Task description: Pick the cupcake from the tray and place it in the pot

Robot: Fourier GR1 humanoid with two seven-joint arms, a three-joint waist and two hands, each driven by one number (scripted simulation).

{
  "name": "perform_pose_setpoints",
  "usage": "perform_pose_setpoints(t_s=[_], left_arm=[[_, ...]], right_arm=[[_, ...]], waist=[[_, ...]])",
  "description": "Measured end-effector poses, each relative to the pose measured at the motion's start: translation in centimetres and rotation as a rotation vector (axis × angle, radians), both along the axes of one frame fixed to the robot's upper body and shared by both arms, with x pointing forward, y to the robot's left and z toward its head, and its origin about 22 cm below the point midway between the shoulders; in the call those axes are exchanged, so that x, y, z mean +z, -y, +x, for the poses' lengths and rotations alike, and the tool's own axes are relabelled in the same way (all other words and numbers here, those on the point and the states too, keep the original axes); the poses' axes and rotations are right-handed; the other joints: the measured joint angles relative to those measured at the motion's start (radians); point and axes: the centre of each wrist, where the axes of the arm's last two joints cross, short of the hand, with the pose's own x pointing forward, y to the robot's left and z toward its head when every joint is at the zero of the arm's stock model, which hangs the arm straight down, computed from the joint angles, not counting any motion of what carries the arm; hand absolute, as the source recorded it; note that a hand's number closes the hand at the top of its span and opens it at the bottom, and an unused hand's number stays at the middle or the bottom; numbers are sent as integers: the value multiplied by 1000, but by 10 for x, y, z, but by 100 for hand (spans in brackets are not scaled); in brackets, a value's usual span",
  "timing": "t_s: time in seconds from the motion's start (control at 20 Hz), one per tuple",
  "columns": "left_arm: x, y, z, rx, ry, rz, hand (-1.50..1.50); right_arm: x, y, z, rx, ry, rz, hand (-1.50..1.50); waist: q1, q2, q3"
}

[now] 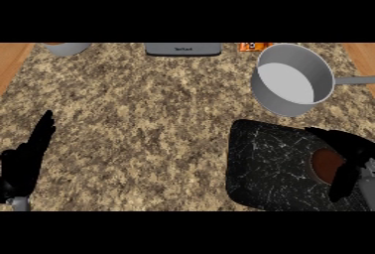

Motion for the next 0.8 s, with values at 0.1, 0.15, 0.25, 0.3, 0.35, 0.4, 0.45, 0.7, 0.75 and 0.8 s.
perform_pose_setpoints(t_s=[0.1, 0.15, 0.25, 0.3, 0.35, 0.4, 0.45, 0.7, 0.75, 0.8], left_arm=[[0, -6, 2, -3, -1, -1, 0], [1, -5, 4, 1, -2, 0, 0], [0, 1, 2, -2, -3, 2, 0], [-1, 2, 2, -4, -3, 1, 0], [1, 2, 1, -4, -4, -3, 0], [-1, 0, 0, -2, -3, -4, 0], [2, -1, 0, -3, -4, -4, 0], [-2, -6, 8, 4, -10, -2, 0], [-2, -5, 8, 4, -9, -2, 0], [-2, -6, 8, 2, -7, -2, 0]], right_arm=[[-2, -6, 2, 15, -9, -3, 150], [-1, -6, 2, 31, -9, -10, 150], [-3, -5, 1, 59, 8, -9, 150], [-2, -7, 3, 67, 18, -9, 150], [-4, -4, 3, 77, 26, 0, 150], [-4, -3, 3, 86, 33, -2, 150], [-1, 0, 6, 91, 34, 0, 150], [-6, -1, 5, 96, 52, 8, 150], [-8, -2, 0, 112, 59, 6, 150], [-7, -8, -1, 143, 71, 14, 150]], waist=[[0, 0, 0], [-1, -1, -1], [-1, -2, -3], [-1, -2, -3], [0, -2, -3], [0, -3, -3], [1, -2, -3], [-2, -4, -5], [-3, -4, -6], [-4, -5, -6]])
